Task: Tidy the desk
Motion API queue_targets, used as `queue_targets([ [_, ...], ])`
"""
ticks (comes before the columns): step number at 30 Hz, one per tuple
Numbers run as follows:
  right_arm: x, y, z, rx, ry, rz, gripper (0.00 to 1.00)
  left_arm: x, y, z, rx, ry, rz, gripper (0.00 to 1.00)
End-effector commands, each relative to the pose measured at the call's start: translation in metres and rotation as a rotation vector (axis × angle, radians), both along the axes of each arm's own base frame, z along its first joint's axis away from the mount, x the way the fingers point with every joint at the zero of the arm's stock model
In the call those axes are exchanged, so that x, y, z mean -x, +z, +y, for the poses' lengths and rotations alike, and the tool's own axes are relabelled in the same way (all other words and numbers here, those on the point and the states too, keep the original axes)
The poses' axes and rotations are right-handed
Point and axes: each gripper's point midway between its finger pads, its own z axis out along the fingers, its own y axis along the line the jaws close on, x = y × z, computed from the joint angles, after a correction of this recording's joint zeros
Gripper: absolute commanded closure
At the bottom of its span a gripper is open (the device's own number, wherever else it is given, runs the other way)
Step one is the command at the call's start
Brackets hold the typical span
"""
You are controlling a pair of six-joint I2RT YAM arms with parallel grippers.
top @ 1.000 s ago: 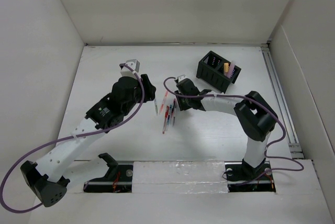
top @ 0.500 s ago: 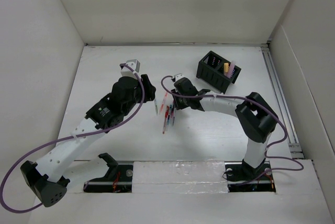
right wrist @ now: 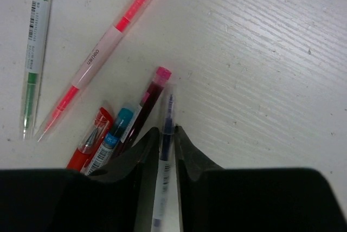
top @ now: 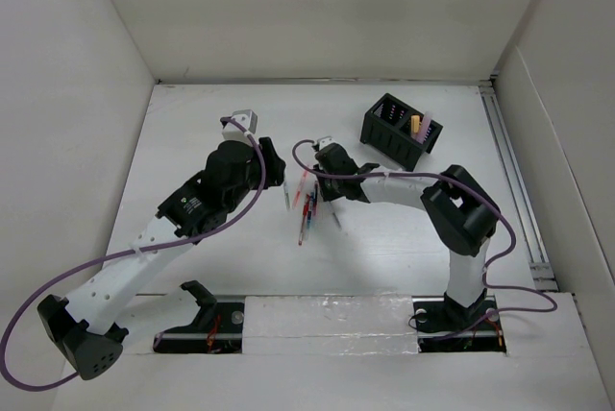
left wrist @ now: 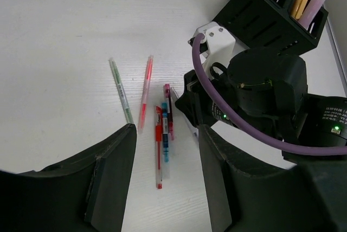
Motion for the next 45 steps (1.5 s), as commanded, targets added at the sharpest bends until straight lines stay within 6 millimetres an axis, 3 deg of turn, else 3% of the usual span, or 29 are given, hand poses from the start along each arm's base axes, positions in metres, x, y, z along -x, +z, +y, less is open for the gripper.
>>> queue_targets([
  [1,-0.009,0.004,-0.002,0.002,-0.045,-0.028,0.79,-0.001,0.014,0.007,0.009,0.02,-0.04,0.54],
  [4,-0.004,0.002,-0.009,0.013,-0.057,-0.026,0.87,-0.001,0.017,0.009,0.007,0.029,-0.049,0.54],
  [8,0.005,0.0,-0.022,0.038,-0.066,-0.024,0.86,-0.001,0.02,0.012,0.006,0.039,-0.057,0.54],
  [12,0.005,-0.002,-0.034,0.082,-0.072,-0.019,0.68,-0.002,0.025,0.012,0.02,0.05,-0.063,0.54],
  [14,0.005,-0.004,-0.034,0.092,-0.063,-0.014,0.68,-0.007,0.037,0.016,0.059,0.069,-0.067,0.54],
  [18,0.004,-0.007,-0.038,0.086,-0.063,0.012,0.99,-0.017,0.065,0.031,0.15,0.095,-0.097,0.53],
  [21,-0.002,0.006,-0.039,0.054,-0.063,0.0,1.0,-0.017,0.074,0.033,0.172,0.094,-0.097,0.53],
  [24,-0.014,0.039,-0.036,-0.006,-0.059,-0.045,1.0,-0.013,0.078,0.031,0.189,0.078,-0.095,0.53],
  [28,-0.04,0.111,-0.041,-0.123,-0.089,-0.171,1.0,-0.003,0.078,0.026,0.217,0.029,-0.098,0.53],
  [29,-0.053,0.14,-0.05,-0.159,-0.122,-0.226,1.0,-0.002,0.079,0.026,0.223,0.029,-0.104,0.53],
  [32,-0.076,0.182,-0.07,-0.198,-0.181,-0.302,1.0,0.005,0.076,0.025,0.225,0.0,-0.106,0.53],
  [34,-0.113,0.235,-0.099,-0.235,-0.244,-0.451,1.0,0.008,0.075,0.024,0.222,-0.02,-0.11,0.53],
  [37,-0.141,0.256,-0.124,-0.232,-0.301,-0.516,1.0,0.006,0.073,0.023,0.225,-0.012,-0.101,0.53],
  [42,-0.205,0.299,-0.175,-0.262,-0.406,-0.713,1.0,-0.004,0.071,0.019,0.244,0.01,-0.089,0.53],
  [43,-0.217,0.289,-0.18,-0.253,-0.411,-0.713,1.0,-0.008,0.069,0.018,0.238,0.019,-0.08,0.53],
  [44,-0.231,0.29,-0.191,-0.262,-0.428,-0.745,1.0,-0.011,0.07,0.019,0.23,0.033,-0.077,0.53],
  [45,-0.232,0.295,-0.189,-0.275,-0.42,-0.762,1.0,-0.011,0.075,0.019,0.235,0.032,-0.085,0.53],
])
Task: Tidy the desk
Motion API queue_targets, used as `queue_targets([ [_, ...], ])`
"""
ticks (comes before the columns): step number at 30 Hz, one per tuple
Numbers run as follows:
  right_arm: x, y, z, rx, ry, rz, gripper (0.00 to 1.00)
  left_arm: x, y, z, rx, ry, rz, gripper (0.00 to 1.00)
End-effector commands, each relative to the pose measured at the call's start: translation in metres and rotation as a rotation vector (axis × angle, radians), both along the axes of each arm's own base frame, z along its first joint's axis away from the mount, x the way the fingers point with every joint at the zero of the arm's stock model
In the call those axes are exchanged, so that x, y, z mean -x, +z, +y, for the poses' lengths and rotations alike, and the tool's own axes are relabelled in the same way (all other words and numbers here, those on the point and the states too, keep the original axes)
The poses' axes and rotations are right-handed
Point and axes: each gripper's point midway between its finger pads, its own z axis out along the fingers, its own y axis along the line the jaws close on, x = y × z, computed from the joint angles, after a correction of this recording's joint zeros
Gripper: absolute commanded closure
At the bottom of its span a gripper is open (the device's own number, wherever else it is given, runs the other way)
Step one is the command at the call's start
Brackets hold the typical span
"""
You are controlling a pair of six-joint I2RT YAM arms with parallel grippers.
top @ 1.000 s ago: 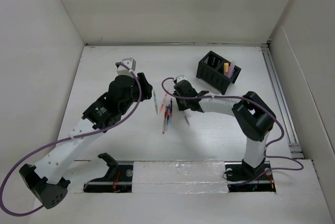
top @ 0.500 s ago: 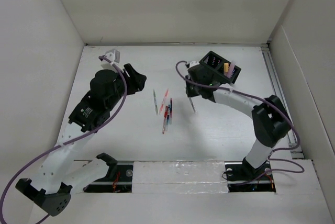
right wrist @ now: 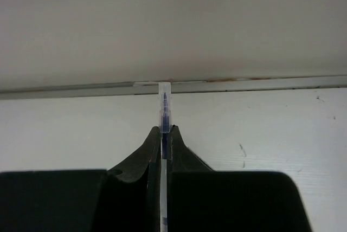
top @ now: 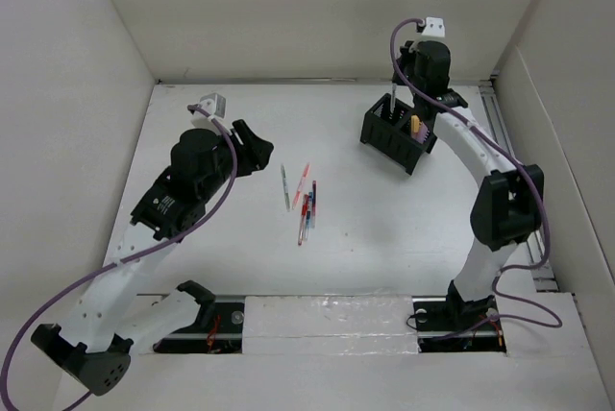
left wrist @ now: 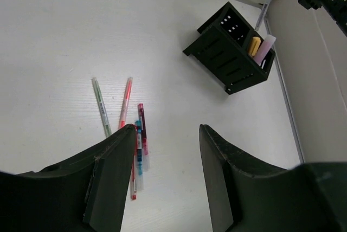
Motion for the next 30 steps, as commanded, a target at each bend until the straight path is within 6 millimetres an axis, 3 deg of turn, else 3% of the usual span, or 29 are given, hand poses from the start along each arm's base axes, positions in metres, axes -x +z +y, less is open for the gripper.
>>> queue_targets([
  [1,-0.035,0.014,-0.018,-0.009,-0.014,-0.118,1.0,-0.011,0.016,0.0,0.021,0.038,-0.026,0.53],
  [4,-0.05,0.017,-0.028,-0.016,-0.006,-0.165,1.0,-0.018,0.02,0.005,0.011,0.083,-0.03,0.53],
  [9,-0.069,-0.011,-0.027,-0.021,0.039,-0.168,1.0,-0.023,0.016,0.006,0.025,0.117,-0.007,0.53],
  [14,-0.065,-0.033,-0.012,-0.035,0.098,-0.16,1.0,-0.025,0.009,0.013,0.0,0.153,0.012,0.53],
  [18,-0.05,-0.054,-0.005,-0.031,0.11,-0.125,0.96,-0.027,0.005,0.015,-0.023,0.165,0.02,0.53],
  [19,-0.043,-0.048,-0.001,-0.034,0.112,-0.136,0.9,-0.028,0.005,0.014,-0.025,0.162,0.017,0.53],
  [20,-0.04,-0.046,-0.003,-0.034,0.107,-0.139,0.79,-0.029,0.005,0.014,-0.026,0.16,0.016,0.53],
  [23,-0.028,-0.046,-0.002,-0.029,0.101,-0.123,0.61,-0.031,0.003,0.01,-0.03,0.146,0.017,0.53],
  [25,-0.022,-0.045,-0.002,-0.024,0.108,-0.116,0.55,-0.032,0.006,0.007,-0.029,0.133,0.013,0.53],
  [26,-0.017,-0.034,-0.003,-0.027,0.111,-0.133,0.5,-0.032,0.006,0.007,-0.036,0.127,0.01,0.53],
  [28,-0.008,-0.031,-0.002,-0.026,0.125,-0.125,0.49,-0.033,0.01,0.006,-0.036,0.12,-0.002,0.53],
  [29,0.001,-0.017,0.005,-0.024,0.144,-0.146,0.5,-0.033,0.012,0.006,-0.037,0.119,-0.009,0.53],
  [30,0.007,-0.015,0.008,-0.015,0.148,-0.144,0.53,-0.034,0.014,0.005,-0.044,0.111,-0.014,0.53],
])
